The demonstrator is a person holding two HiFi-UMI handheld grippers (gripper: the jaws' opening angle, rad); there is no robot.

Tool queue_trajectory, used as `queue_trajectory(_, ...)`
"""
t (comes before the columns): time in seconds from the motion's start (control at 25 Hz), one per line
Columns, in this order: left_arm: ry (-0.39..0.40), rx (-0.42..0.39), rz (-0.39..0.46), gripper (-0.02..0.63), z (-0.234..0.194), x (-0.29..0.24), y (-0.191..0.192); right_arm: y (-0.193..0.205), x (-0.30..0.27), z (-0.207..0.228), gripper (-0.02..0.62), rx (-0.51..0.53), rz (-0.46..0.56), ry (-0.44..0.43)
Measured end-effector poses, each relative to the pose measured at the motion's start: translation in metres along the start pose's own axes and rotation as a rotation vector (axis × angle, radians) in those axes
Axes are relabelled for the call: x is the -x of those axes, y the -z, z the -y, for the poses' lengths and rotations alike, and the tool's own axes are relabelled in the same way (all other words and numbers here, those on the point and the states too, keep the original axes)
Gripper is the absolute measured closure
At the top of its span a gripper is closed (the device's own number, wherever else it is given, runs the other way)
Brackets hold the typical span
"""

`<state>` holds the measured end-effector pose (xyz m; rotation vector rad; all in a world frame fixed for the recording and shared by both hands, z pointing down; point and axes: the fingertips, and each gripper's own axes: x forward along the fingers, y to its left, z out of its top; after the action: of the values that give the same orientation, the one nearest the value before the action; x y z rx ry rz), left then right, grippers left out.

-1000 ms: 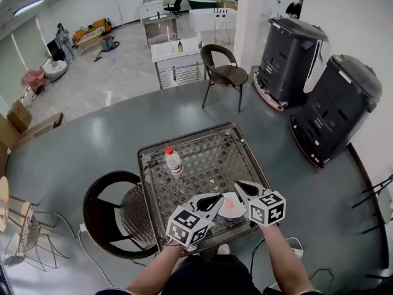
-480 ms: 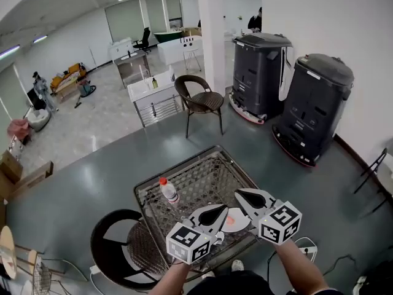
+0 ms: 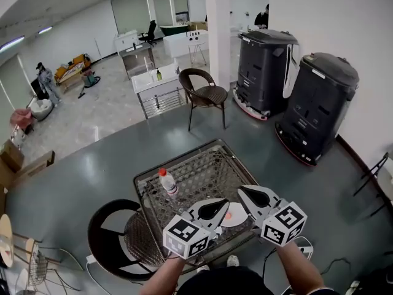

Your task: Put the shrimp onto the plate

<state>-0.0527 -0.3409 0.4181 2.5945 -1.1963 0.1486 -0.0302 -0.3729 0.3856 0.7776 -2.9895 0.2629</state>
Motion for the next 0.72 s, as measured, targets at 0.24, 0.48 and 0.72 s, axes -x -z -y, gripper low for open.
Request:
queue_trajectory(0.24, -0.011, 0.0, -0.009, 0.597, 0.002, -0.002, 0.001, -0.0049, -0.0019, 0.0008, 0.592, 0.0, 0.004, -0.029)
queue_trajectory(0.48, -0.018, 0.002, -0.008, 0.597, 0.001, -0.0047, 0.0032, -0.0042, -0.0032, 0.0034, 0.592, 0.003, -0.001, -0.038)
queue_trajectory(0.72, -0.022, 0.001, -0.015, 0.597, -0.0002, -0.0058, 0.0034, -0.0058, -0.0056, 0.0047, 0.592, 0.003, -0.003, -0.047)
